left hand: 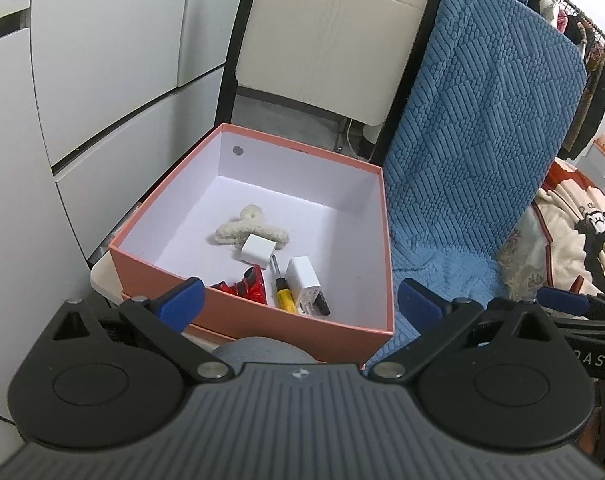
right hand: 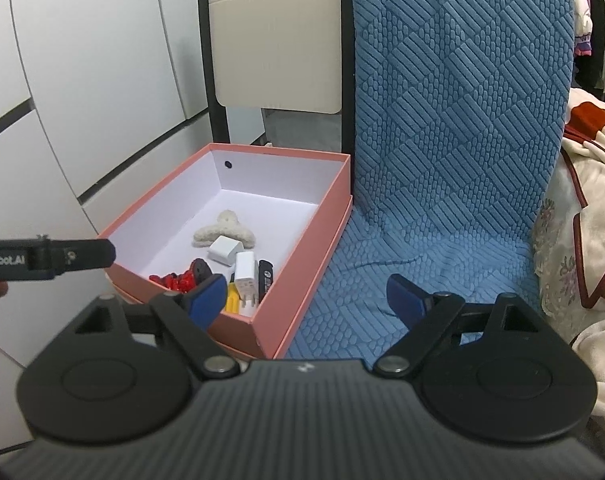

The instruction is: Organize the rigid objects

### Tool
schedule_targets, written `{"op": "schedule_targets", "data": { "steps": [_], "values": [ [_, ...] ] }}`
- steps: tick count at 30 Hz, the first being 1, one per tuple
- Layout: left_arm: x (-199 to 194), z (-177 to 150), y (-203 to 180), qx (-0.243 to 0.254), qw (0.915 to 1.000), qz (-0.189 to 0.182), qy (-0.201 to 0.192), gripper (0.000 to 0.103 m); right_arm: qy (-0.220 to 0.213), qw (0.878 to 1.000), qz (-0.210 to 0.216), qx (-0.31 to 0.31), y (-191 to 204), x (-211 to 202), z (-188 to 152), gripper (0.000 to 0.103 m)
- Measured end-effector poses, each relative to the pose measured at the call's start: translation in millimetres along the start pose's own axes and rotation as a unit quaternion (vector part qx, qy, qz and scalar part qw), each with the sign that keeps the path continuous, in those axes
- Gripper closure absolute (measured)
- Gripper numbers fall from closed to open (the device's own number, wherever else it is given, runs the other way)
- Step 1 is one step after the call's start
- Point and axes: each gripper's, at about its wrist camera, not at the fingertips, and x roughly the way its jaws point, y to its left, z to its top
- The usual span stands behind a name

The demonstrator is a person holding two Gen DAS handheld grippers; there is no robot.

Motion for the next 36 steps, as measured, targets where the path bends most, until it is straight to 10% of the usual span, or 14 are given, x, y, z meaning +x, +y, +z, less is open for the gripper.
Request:
{"op": "schedule_targets", "data": {
  "steps": [36],
  "values": [
    [-1.3,-2.9,1.9,-0.024,0.9997,-0.002,-0.001,0.000,0.003,1.000,-0.001,-0.006,0.7,-0.3,0.9,0.015]
  ]
}}
